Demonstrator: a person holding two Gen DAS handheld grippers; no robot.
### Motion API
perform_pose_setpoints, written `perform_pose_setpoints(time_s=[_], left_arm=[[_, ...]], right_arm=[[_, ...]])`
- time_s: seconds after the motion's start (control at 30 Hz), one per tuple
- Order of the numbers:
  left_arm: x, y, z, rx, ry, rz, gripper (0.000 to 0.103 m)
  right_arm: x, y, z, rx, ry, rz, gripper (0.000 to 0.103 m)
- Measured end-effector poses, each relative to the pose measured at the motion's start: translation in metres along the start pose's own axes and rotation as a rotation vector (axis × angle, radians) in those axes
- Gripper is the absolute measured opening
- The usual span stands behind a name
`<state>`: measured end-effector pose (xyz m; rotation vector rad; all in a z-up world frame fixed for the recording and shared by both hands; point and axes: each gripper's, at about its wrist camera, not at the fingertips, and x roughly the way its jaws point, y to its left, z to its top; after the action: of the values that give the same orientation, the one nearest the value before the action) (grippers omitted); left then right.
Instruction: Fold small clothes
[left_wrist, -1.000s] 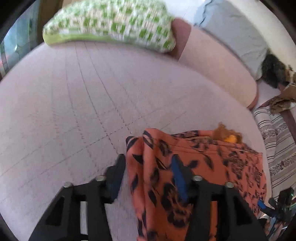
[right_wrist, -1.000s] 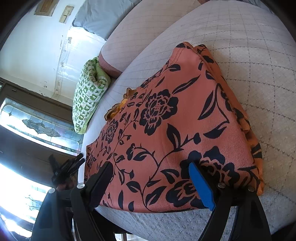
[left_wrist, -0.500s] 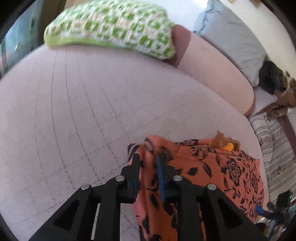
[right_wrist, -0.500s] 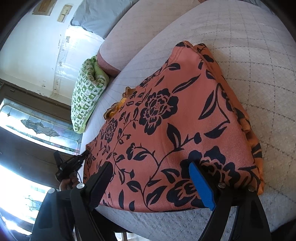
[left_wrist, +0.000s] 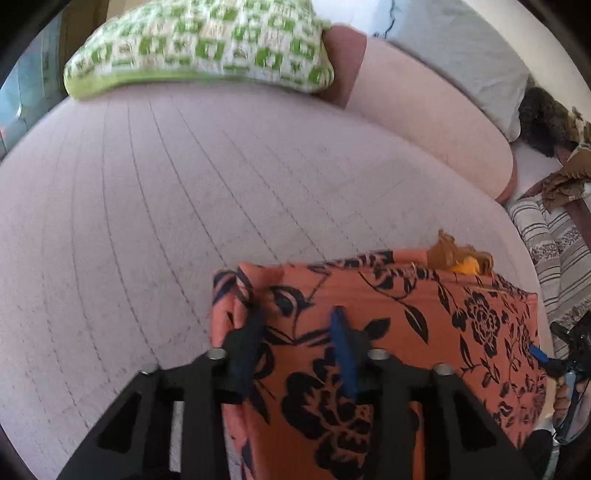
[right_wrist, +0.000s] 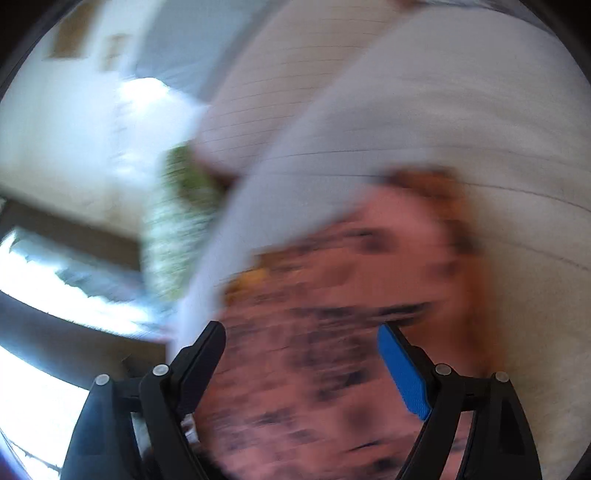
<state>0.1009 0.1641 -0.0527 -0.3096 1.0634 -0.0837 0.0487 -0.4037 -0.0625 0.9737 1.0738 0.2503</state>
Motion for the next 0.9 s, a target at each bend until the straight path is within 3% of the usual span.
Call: perform_pose_setpoints(time_s=[0.03,0.13,0.2,0.33,0.4,0.47,0.53,0.7,0.9], left_arm=[[-0.006,-0.003,0.002,0.010,-0.003,0.008,0.035],[-0.028,-0.012,0.006,0.025,-0.075,-0.007,0.036],[-0.034,-0.015,0.005,0.026,-0.101,-0.019,0.053],[-0.011,-0.010,0.001,0.014,-0.025,0.023,0.056],[-0.005,-0.009,-0.003,0.018,-0.021,0.023,0.055],[-0.007,-0.012,-0.003,0.024,-0.018,0.030,0.055],[-0.012,-0.012,-0.003,0.011,-0.016,0.022,0.055],[-0.038,-0.009,-0.013,-0.005,-0.051,0.014,0.055],[-0.079,-0.007,-0.040,-0.015,-0.091,-0.018,0.057]], right_arm=[[-0.006,-0.003,0.001,0.020,-0.020,0.034,0.080],[-0.022,0.019,0.002,-0.043,-0.056,0.008,0.083],[-0.020,0.039,0.008,-0.110,-0.032,0.046,0.083],[0.001,0.057,0.030,-0.163,-0.011,0.050,0.083],[0.016,0.051,0.049,-0.152,-0.011,0.034,0.083],[0.026,0.029,0.066,-0.095,-0.055,-0.096,0.082],[0.023,0.011,0.070,0.012,-0.089,-0.027,0.082],[-0.012,0.033,0.030,-0.073,-0.099,-0.004,0.082],[-0.056,0.041,-0.049,-0.131,-0.052,0.033,0.082]])
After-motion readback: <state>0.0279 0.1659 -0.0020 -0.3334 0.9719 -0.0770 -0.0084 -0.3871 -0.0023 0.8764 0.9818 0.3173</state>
